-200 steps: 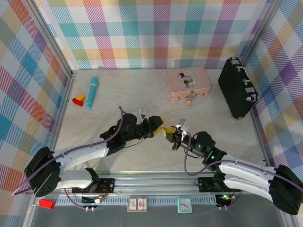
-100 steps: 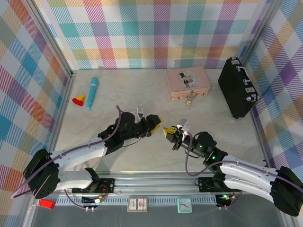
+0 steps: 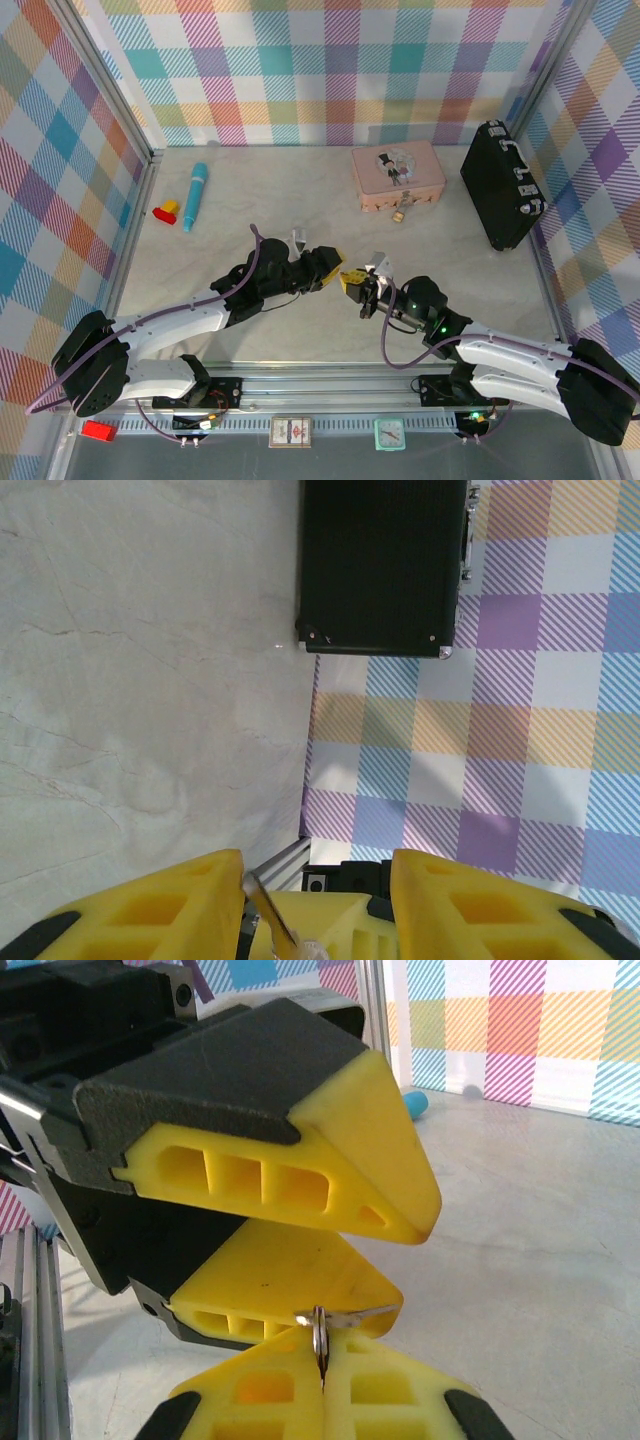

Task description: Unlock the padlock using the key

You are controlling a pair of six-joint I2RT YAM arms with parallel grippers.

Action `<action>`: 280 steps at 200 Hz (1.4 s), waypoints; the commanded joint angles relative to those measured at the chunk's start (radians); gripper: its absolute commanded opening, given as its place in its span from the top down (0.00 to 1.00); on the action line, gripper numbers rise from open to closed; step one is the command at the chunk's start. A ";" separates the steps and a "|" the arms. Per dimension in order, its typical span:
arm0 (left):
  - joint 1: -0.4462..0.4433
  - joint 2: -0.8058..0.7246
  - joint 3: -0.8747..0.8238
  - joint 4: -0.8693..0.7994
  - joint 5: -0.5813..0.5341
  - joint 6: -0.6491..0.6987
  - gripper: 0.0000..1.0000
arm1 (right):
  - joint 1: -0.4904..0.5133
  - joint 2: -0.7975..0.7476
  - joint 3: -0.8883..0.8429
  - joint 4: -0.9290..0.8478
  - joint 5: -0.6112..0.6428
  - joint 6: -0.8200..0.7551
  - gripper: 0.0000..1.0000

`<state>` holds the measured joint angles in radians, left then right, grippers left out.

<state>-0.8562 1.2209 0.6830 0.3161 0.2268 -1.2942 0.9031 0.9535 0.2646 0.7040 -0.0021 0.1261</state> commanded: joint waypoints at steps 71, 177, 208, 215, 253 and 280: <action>-0.009 -0.012 0.007 -0.011 0.000 0.012 0.68 | 0.000 -0.035 0.010 -0.012 -0.013 -0.001 1.00; -0.010 0.001 -0.002 -0.024 0.013 -0.035 0.44 | -0.001 -0.031 0.066 -0.018 -0.022 -0.027 1.00; -0.021 0.014 0.006 0.016 0.026 -0.048 0.46 | 0.000 0.049 0.090 0.030 -0.073 -0.006 1.00; -0.023 0.014 0.006 0.019 0.028 -0.048 0.48 | 0.000 0.062 0.094 0.036 -0.081 0.000 1.00; -0.024 -0.008 0.001 -0.005 0.011 -0.037 0.57 | 0.000 0.063 0.068 0.034 -0.078 0.013 1.00; -0.020 -0.029 0.005 -0.045 -0.009 -0.014 0.63 | 0.000 0.024 0.047 -0.028 -0.060 0.009 1.00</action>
<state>-0.8700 1.2266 0.6830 0.2897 0.2253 -1.3201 0.9031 1.0191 0.3305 0.6857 -0.0616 0.1230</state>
